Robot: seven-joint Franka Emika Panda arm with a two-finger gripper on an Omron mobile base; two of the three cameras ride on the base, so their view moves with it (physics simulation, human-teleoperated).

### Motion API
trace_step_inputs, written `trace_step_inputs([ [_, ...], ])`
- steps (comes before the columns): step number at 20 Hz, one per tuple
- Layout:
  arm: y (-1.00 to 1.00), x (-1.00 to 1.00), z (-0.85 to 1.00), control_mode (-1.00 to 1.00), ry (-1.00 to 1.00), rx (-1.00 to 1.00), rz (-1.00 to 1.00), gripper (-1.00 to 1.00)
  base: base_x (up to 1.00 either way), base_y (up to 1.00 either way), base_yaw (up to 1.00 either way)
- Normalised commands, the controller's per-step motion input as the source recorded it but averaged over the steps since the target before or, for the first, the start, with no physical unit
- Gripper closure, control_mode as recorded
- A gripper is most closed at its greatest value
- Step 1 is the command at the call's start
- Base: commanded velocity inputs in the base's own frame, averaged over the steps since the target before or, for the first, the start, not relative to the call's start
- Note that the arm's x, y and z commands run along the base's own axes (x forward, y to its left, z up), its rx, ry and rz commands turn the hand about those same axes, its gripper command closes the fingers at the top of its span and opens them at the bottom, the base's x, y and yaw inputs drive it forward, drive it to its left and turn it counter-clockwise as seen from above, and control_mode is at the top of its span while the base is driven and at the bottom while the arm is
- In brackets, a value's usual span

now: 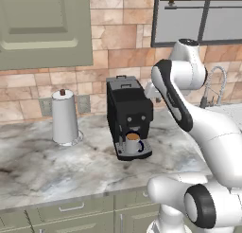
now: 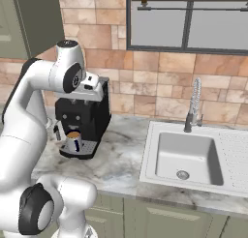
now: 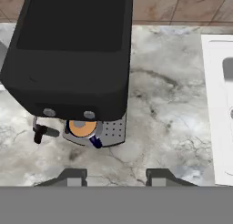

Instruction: Pick up the brewed coffee from the coffee machine and place it next to the breakfast plate on the dining counter.

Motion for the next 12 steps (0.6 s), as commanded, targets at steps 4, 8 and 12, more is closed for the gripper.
trace_step_inputs([
  [4, 0.02, -0.14, -0.27, -1.00, -0.09, 0.00, 0.11, -1.00, 0.00, 0.00, 0.00],
  [8, 0.14, -0.24, -0.67, -1.00, -0.13, 0.00, 0.26, -1.00, 0.00, 0.00, 0.00],
  [12, 0.18, -0.13, -0.61, -1.00, -0.07, 0.00, 0.36, -1.00, 0.00, 0.00, 0.00],
])
